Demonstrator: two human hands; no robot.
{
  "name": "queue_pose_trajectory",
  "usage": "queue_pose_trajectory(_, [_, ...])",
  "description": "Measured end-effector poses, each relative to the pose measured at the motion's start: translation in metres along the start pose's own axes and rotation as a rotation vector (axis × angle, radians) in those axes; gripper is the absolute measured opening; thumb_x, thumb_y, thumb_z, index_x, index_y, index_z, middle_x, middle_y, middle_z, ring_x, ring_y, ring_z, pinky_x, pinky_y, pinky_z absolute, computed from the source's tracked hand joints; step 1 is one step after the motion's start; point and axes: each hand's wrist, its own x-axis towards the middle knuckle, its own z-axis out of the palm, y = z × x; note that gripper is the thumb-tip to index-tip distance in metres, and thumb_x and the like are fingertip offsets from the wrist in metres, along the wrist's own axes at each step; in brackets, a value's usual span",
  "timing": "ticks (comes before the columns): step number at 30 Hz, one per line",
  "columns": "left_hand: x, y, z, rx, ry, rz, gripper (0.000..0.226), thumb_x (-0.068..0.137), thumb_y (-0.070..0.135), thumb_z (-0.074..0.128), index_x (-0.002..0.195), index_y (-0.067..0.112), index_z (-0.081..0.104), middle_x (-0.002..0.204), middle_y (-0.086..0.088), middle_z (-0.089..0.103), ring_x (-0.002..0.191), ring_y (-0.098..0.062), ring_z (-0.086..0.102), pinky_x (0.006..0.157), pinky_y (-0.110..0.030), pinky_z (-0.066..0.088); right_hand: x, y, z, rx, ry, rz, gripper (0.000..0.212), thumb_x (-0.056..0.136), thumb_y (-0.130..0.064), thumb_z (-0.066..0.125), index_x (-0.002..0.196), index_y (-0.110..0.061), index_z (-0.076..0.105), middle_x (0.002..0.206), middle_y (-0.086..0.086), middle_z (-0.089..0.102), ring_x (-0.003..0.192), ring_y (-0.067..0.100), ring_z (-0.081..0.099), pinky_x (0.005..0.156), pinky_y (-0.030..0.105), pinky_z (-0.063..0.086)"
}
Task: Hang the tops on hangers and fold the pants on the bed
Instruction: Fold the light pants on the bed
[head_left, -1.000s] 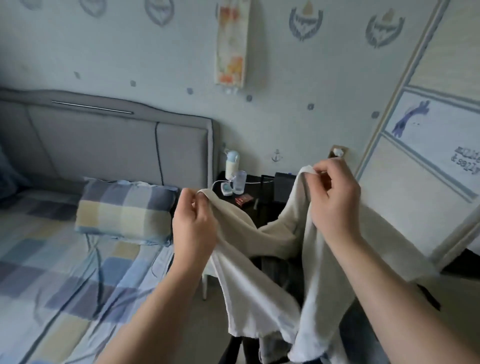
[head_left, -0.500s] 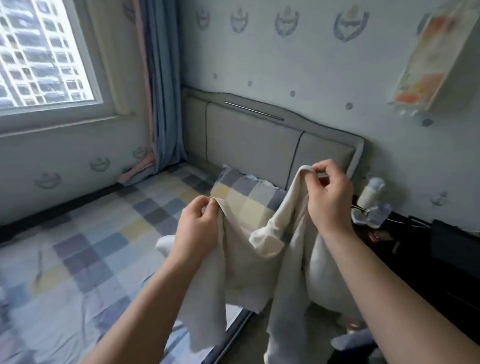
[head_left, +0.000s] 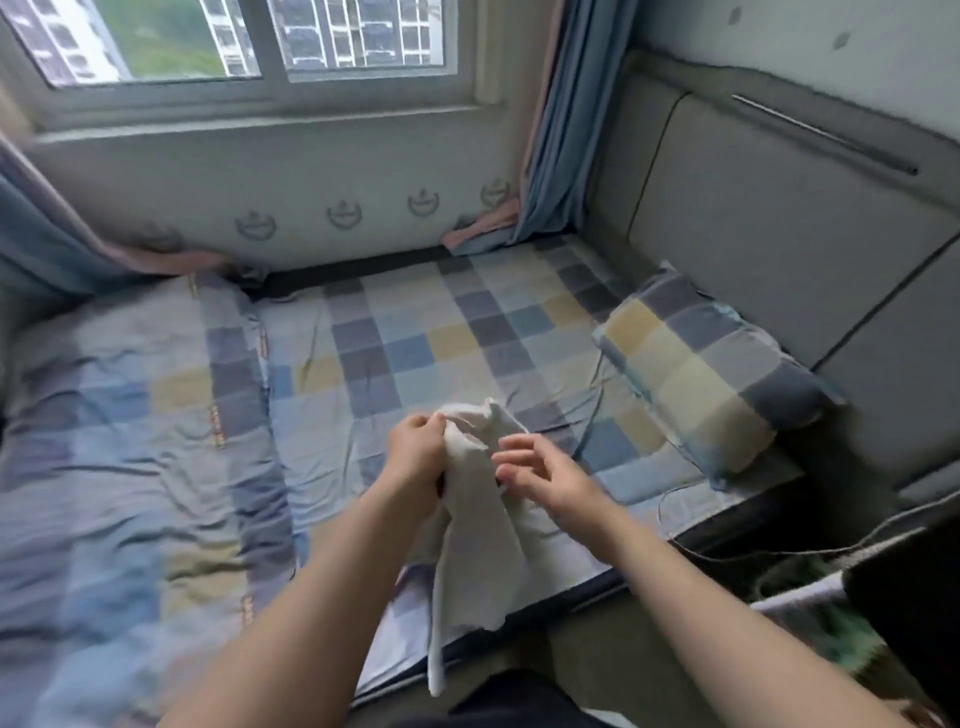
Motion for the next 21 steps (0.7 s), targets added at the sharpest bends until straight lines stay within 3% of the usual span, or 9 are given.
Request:
queue_pose_trajectory(3, [0.018, -0.018, 0.004, -0.058, 0.067, -0.116, 0.025, 0.106, 0.015, 0.044, 0.095, 0.001, 0.061, 0.092, -0.022, 0.062, 0.079, -0.030, 0.059, 0.072, -0.037, 0.049, 0.014, 0.037, 0.017, -0.154, -0.234, 0.079, 0.059, 0.079, -0.048, 0.076, 0.131, -0.029, 0.054, 0.124, -0.013, 0.065, 0.116, -0.001, 0.060, 0.099, 0.022, 0.049])
queue_pose_trajectory(5, [0.027, -0.021, 0.007, -0.135, 0.109, -0.160, 0.022, 0.106, 0.013, 0.047, 0.087, 0.006, 0.058, 0.082, -0.015, 0.056, 0.074, -0.026, 0.055, 0.067, -0.032, 0.045, 0.029, 0.056, 0.014, -0.265, -0.235, 0.077, 0.039, 0.088, -0.027, 0.072, 0.123, -0.020, 0.059, 0.119, -0.006, 0.069, 0.113, 0.010, 0.063, 0.100, 0.032, 0.049])
queue_pose_trajectory(7, [0.035, -0.018, 0.004, -0.185, 0.158, -0.166, 0.018, 0.102, 0.010, 0.053, 0.086, 0.005, 0.059, 0.078, -0.014, 0.055, 0.070, -0.025, 0.056, 0.064, -0.032, 0.046, 0.043, 0.063, 0.000, -0.379, -0.217, 0.082, 0.011, 0.094, -0.009, 0.058, 0.104, -0.011, 0.063, 0.098, 0.000, 0.069, 0.093, 0.016, 0.064, 0.088, 0.039, 0.049])
queue_pose_trajectory(8, [0.039, -0.014, 0.003, -0.204, 0.181, -0.162, 0.017, 0.101, 0.006, 0.054, 0.084, 0.005, 0.060, 0.077, -0.014, 0.055, 0.067, -0.024, 0.057, 0.062, -0.031, 0.048, 0.053, 0.063, -0.011, -0.465, -0.209, 0.081, 0.008, 0.096, -0.010, 0.055, 0.091, -0.010, 0.061, 0.083, 0.001, 0.063, 0.080, 0.017, 0.058, 0.078, 0.040, 0.048])
queue_pose_trajectory(10, [0.042, -0.009, 0.003, -0.286, 0.201, -0.163, 0.011, 0.098, -0.002, 0.053, 0.094, 0.005, 0.061, 0.087, -0.016, 0.059, 0.075, -0.025, 0.061, 0.067, -0.033, 0.053, 0.071, 0.058, -0.031, -0.589, -0.191, 0.055, 0.022, 0.097, -0.015, 0.054, 0.076, -0.010, 0.053, 0.069, -0.001, 0.051, 0.070, 0.017, 0.047, 0.066, 0.037, 0.039])
queue_pose_trajectory(12, [0.044, -0.005, 0.007, -0.413, 0.190, -0.154, 0.025, 0.097, -0.007, 0.052, 0.116, 0.009, 0.054, 0.106, -0.016, 0.063, 0.094, -0.028, 0.065, 0.081, -0.036, 0.056, 0.089, 0.046, -0.046, -0.604, -0.168, -0.007, 0.024, 0.097, -0.018, 0.056, 0.074, -0.011, 0.052, 0.068, -0.002, 0.052, 0.070, 0.018, 0.047, 0.064, 0.028, 0.037])
queue_pose_trajectory(14, [0.043, -0.002, 0.013, -0.425, 0.156, -0.089, 0.037, 0.097, -0.008, 0.054, 0.128, 0.013, 0.050, 0.120, -0.012, 0.066, 0.106, -0.029, 0.066, 0.090, -0.040, 0.055, 0.108, 0.033, -0.055, -0.481, -0.143, 0.016, 0.024, 0.098, -0.020, 0.058, 0.083, -0.002, 0.058, 0.076, 0.006, 0.058, 0.073, 0.022, 0.050, 0.066, 0.031, 0.038])
queue_pose_trajectory(17, [0.038, 0.002, 0.024, -0.262, 0.146, -0.021, 0.033, 0.098, 0.000, 0.059, 0.128, 0.014, 0.056, 0.129, -0.007, 0.067, 0.107, -0.025, 0.066, 0.096, -0.043, 0.051, 0.134, 0.016, -0.064, -0.220, -0.071, 0.195, 0.030, 0.099, -0.023, 0.056, 0.091, 0.006, 0.055, 0.081, 0.012, 0.051, 0.076, 0.022, 0.046, 0.069, 0.035, 0.037])
queue_pose_trajectory(21, [0.028, -0.006, 0.038, 0.078, 0.030, 0.065, 0.035, 0.092, 0.017, 0.073, 0.124, 0.021, 0.060, 0.134, -0.004, 0.064, 0.108, -0.012, 0.064, 0.089, -0.029, 0.052, 0.153, -0.003, -0.071, 0.226, -0.031, 0.445, 0.016, 0.104, -0.015, 0.051, 0.100, -0.001, 0.058, 0.089, 0.017, 0.061, 0.081, 0.029, 0.064, 0.068, 0.042, 0.057])
